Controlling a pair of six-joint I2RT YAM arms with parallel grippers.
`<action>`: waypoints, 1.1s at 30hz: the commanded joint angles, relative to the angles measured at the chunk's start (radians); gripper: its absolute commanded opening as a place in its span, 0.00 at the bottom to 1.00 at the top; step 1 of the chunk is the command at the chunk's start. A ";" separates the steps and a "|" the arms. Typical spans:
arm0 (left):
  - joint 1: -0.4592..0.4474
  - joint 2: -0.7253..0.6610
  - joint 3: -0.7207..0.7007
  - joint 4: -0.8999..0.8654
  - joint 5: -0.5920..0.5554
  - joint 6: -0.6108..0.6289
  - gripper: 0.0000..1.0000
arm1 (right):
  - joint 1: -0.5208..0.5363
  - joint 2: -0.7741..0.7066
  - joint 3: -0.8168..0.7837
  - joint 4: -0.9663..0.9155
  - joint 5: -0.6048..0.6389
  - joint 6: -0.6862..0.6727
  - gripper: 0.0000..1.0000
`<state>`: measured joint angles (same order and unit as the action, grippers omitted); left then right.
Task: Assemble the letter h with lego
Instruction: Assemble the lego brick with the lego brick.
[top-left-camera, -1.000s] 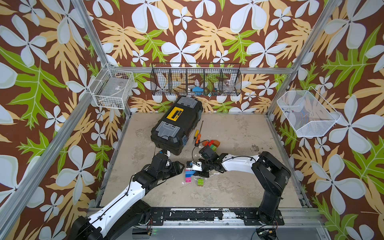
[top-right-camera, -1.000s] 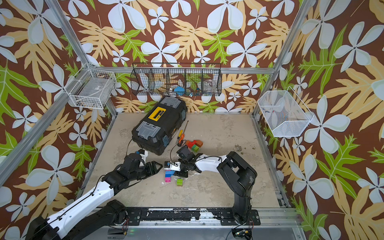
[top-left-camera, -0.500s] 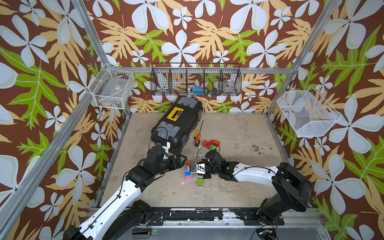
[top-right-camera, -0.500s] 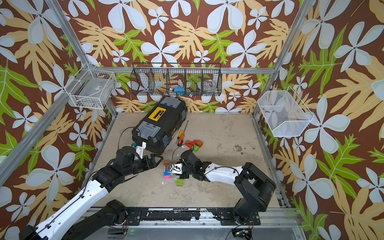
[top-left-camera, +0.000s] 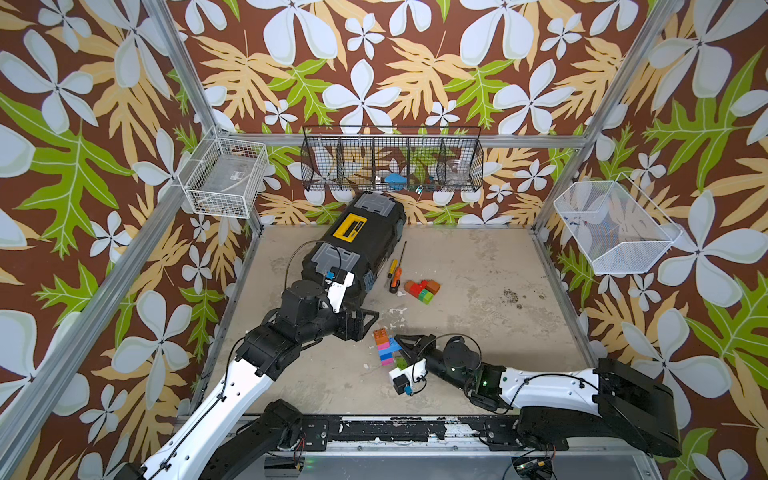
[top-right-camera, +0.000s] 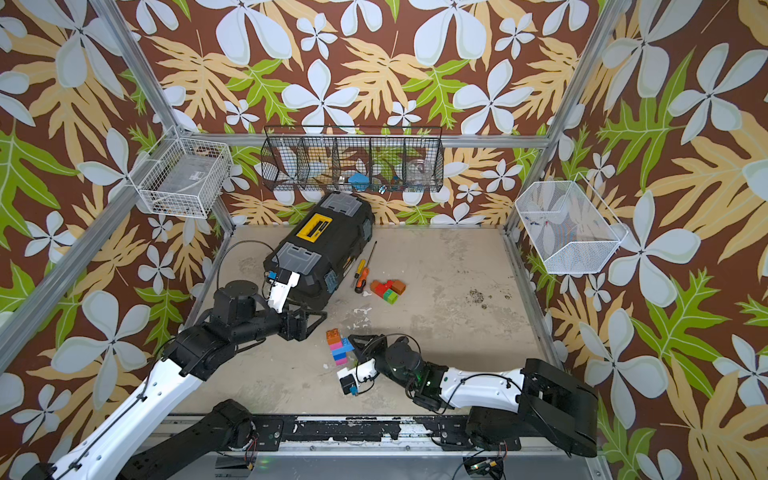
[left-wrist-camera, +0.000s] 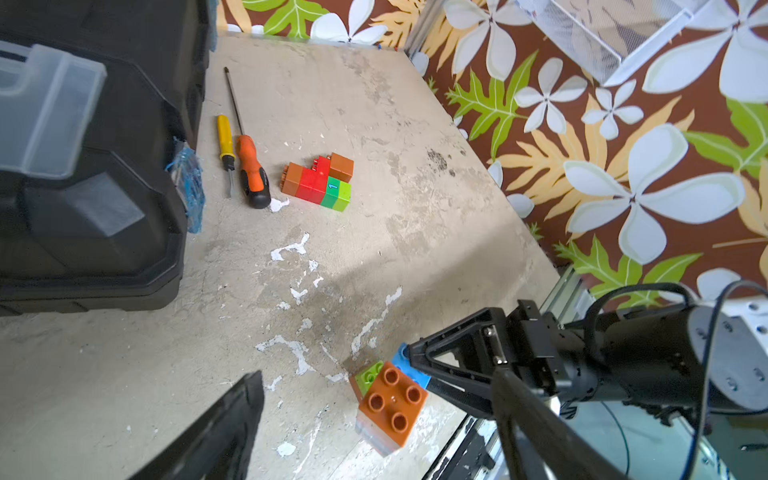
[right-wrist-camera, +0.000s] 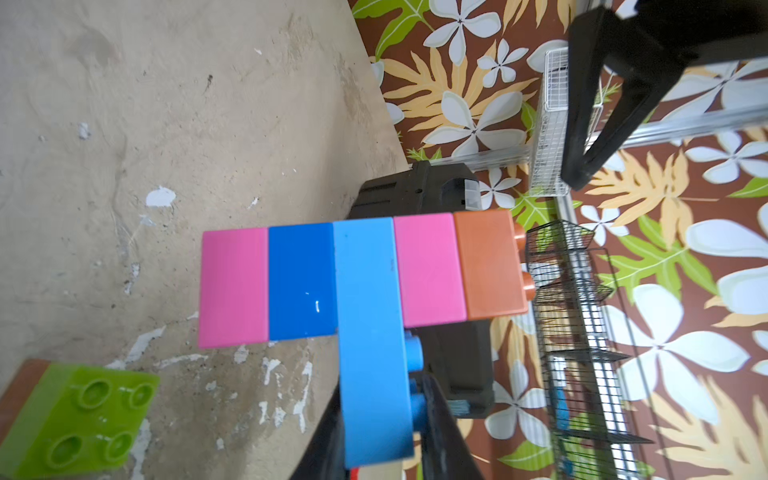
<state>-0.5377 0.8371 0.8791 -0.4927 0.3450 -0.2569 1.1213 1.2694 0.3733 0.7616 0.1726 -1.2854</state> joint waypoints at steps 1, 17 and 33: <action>-0.050 -0.015 -0.047 0.040 -0.041 0.219 0.89 | 0.026 -0.016 -0.012 0.111 0.120 -0.120 0.17; -0.209 -0.017 -0.186 0.075 -0.136 0.674 0.87 | 0.142 0.009 -0.054 0.203 0.209 -0.300 0.17; -0.224 0.089 -0.192 0.050 0.017 0.742 0.59 | 0.177 0.025 -0.040 0.219 0.226 -0.291 0.17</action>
<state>-0.7601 0.9150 0.6861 -0.4381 0.3248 0.4656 1.2915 1.2942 0.3256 0.9386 0.3939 -1.5887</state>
